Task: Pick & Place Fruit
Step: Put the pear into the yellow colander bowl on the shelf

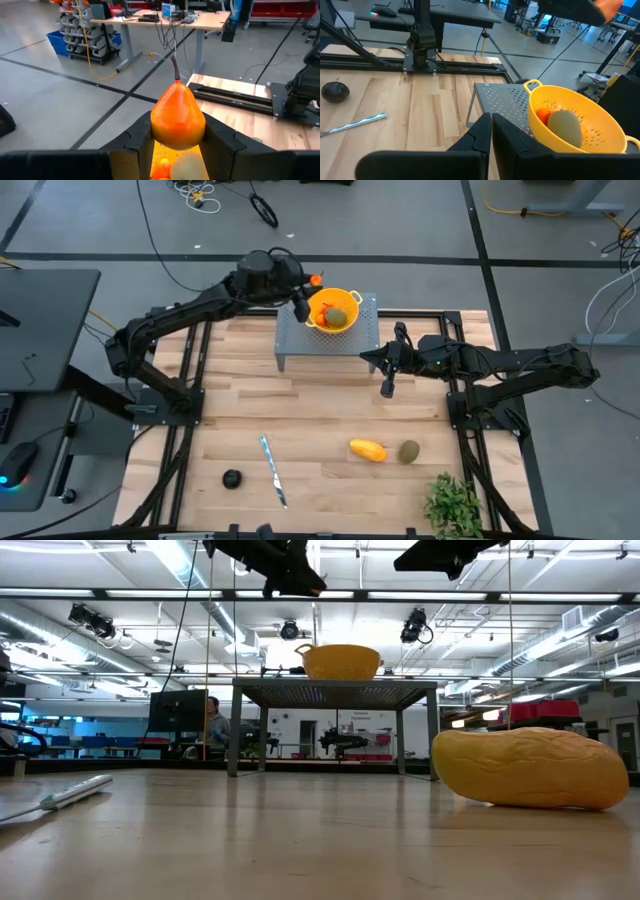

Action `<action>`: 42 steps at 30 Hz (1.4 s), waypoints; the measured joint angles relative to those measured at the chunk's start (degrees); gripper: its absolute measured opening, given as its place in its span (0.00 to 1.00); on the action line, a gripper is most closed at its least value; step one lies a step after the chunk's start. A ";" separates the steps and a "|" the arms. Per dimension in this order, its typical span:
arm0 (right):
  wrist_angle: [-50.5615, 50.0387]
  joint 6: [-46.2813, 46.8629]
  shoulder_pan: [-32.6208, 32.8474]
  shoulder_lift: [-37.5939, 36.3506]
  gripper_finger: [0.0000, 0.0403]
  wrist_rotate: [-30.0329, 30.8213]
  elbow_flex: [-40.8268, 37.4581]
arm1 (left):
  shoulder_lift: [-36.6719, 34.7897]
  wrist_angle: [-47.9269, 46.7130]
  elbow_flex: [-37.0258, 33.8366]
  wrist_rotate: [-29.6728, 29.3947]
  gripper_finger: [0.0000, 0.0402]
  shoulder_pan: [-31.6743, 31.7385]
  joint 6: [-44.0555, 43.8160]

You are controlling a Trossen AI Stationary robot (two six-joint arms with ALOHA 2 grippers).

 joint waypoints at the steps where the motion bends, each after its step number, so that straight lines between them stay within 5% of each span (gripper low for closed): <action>1: -0.02 0.00 0.00 -0.02 0.06 0.00 0.00 | 0.01 0.19 0.00 0.02 0.34 0.17 0.00; 20: -0.37 -0.01 -0.37 -0.02 0.06 0.93 0.00 | 7.81 -1.56 -0.15 3.91 0.34 1.03 -1.73; 42: -1.62 0.00 -0.42 -0.02 0.06 0.96 0.02 | 7.65 -1.36 -1.09 4.46 0.35 1.14 -2.18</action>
